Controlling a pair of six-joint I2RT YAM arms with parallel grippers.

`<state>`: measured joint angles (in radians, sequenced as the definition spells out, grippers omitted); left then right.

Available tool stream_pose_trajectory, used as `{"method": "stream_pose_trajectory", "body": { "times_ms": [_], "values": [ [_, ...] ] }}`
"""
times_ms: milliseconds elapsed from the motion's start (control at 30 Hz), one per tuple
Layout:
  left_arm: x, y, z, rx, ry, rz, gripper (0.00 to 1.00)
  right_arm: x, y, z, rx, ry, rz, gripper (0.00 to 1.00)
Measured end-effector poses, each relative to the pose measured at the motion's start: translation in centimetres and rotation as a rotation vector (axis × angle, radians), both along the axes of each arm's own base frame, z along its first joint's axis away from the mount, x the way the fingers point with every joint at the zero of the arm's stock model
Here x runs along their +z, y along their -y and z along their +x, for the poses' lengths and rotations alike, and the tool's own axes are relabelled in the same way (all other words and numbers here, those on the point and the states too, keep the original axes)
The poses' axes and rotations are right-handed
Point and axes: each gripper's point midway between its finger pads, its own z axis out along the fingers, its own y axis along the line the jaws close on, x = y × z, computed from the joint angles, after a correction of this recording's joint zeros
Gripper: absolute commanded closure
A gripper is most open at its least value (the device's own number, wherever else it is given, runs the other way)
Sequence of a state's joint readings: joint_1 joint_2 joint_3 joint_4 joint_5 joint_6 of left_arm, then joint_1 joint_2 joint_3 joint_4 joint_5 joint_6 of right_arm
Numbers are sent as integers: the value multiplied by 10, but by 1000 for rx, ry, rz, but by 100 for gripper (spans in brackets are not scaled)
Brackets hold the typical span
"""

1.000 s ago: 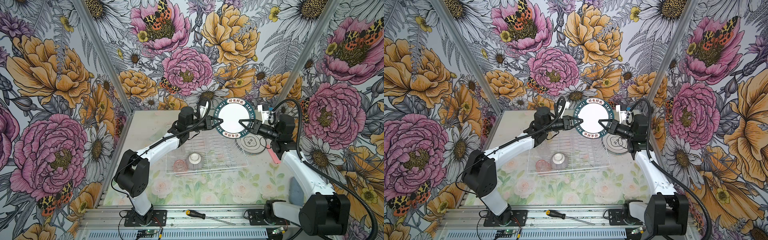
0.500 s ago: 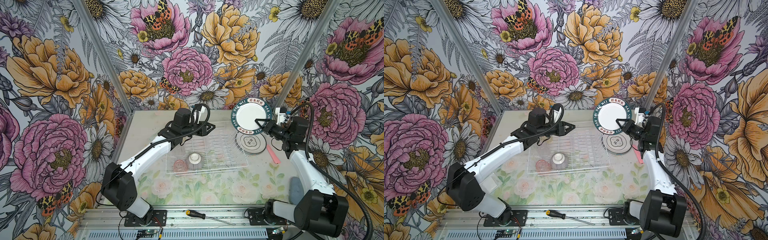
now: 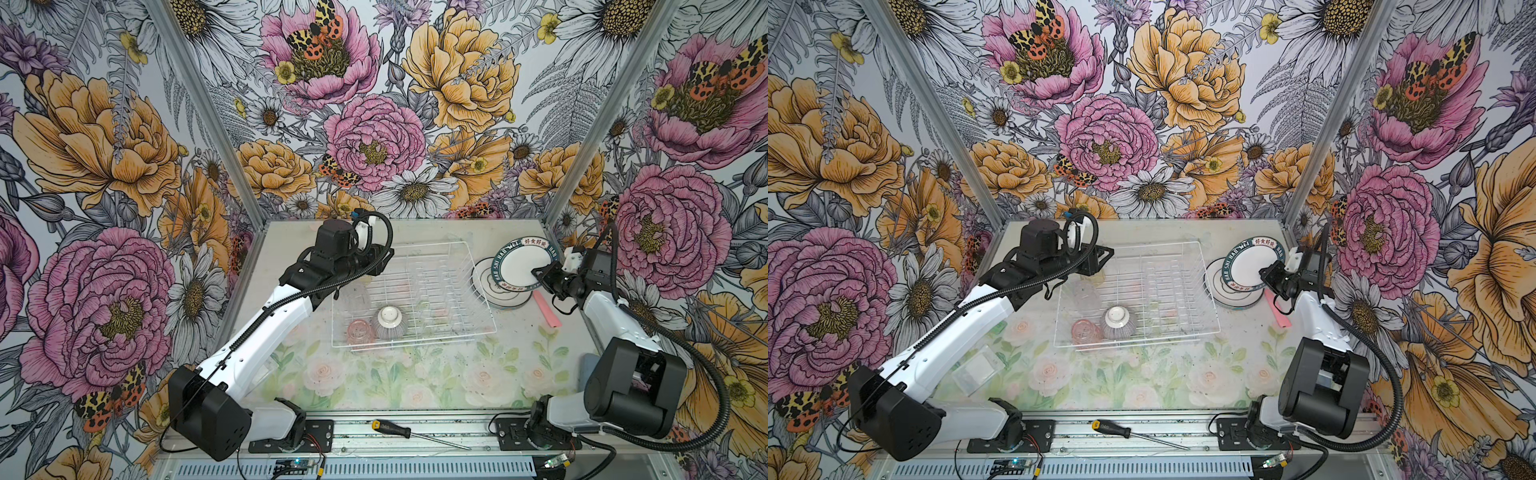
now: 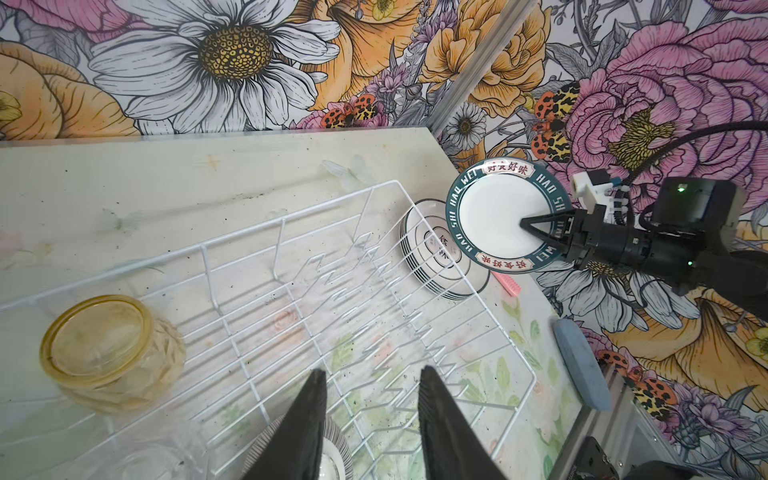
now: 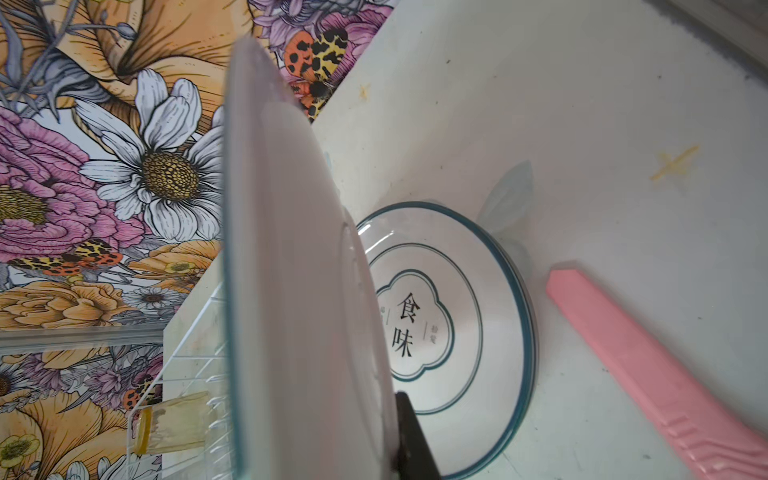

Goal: Unload the mixed dishes from the dish rack
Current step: 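Carry the plate to the plate stack with the right gripper while the left withdraws, then lower the plate onto the stack and open the right gripper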

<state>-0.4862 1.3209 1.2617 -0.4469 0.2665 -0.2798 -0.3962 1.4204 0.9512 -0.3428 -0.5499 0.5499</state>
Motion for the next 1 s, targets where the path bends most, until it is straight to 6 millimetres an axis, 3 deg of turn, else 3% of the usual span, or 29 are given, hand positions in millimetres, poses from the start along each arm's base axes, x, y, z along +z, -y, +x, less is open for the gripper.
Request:
{"method": "stream_pose_trajectory", "body": {
  "times_ms": [133,267,500,1000],
  "values": [
    [0,-2,1,7,6,10,61,-29,-1,-1,10,-77,24,100],
    [0,-3,2,11,9,14,61,-44,-2,-3,17,-119,42,100],
    [-1,-4,2,8,13,18,61,-52,-6,-3,33,-137,71,100],
    [-1,-4,2,8,9,20,61,-62,-9,-3,50,-160,94,85]
  ]
}}
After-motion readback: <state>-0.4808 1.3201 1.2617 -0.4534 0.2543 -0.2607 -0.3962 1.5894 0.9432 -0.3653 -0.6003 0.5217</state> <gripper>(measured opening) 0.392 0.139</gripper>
